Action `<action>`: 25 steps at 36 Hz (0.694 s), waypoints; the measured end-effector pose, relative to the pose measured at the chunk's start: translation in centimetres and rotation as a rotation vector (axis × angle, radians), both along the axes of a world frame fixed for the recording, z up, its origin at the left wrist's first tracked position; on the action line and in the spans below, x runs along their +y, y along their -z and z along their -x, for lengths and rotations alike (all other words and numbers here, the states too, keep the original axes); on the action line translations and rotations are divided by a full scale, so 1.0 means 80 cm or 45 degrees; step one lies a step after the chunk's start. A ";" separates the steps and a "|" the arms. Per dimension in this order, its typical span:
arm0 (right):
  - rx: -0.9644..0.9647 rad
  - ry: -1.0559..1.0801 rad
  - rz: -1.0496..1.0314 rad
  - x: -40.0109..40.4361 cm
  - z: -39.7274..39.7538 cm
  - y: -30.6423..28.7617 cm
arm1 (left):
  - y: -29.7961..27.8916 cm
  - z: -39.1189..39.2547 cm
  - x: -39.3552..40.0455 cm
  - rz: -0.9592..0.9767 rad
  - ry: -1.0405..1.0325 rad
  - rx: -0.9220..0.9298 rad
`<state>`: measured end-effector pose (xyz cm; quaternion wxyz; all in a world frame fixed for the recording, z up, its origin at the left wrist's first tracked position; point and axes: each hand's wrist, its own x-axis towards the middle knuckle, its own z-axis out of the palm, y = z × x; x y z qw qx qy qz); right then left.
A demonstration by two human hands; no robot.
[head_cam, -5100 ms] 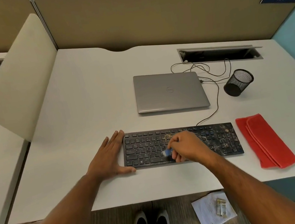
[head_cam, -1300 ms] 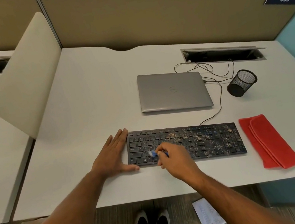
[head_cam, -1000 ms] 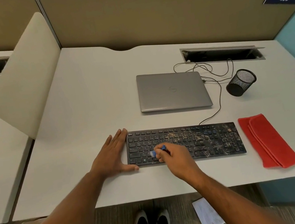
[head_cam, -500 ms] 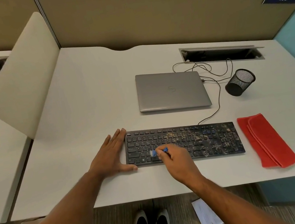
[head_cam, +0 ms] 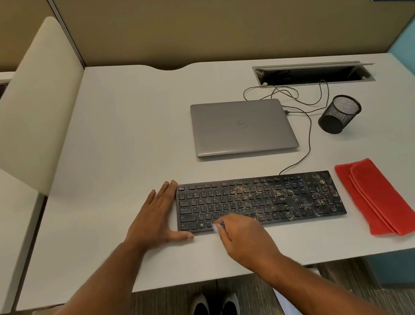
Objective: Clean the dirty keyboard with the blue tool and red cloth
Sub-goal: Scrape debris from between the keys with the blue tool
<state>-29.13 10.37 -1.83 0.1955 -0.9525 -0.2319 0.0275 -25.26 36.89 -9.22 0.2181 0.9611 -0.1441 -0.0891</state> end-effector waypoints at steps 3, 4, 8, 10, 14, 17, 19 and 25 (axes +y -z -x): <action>-0.125 0.104 0.146 -0.010 -0.004 -0.006 | 0.001 -0.001 0.000 0.010 -0.005 0.000; -0.122 0.137 0.134 -0.012 -0.006 -0.009 | 0.001 -0.001 0.000 0.009 -0.005 0.002; 0.149 0.112 -0.088 -0.005 -0.008 -0.016 | 0.001 0.000 0.000 0.007 -0.005 0.004; 0.261 0.041 -0.155 0.005 -0.006 -0.017 | 0.001 0.000 -0.001 0.008 -0.006 0.010; 0.251 0.025 -0.160 0.004 -0.005 -0.008 | 0.001 0.000 0.000 -0.008 -0.007 0.006; 0.093 0.084 -0.091 -0.015 -0.003 0.000 | 0.000 0.000 -0.001 0.002 -0.005 0.000; -0.074 0.179 -0.041 -0.032 -0.003 0.005 | -0.001 0.000 -0.001 -0.001 0.001 0.000; 0.073 0.408 -0.254 -0.061 -0.002 0.002 | 0.000 0.000 0.000 0.010 0.001 -0.004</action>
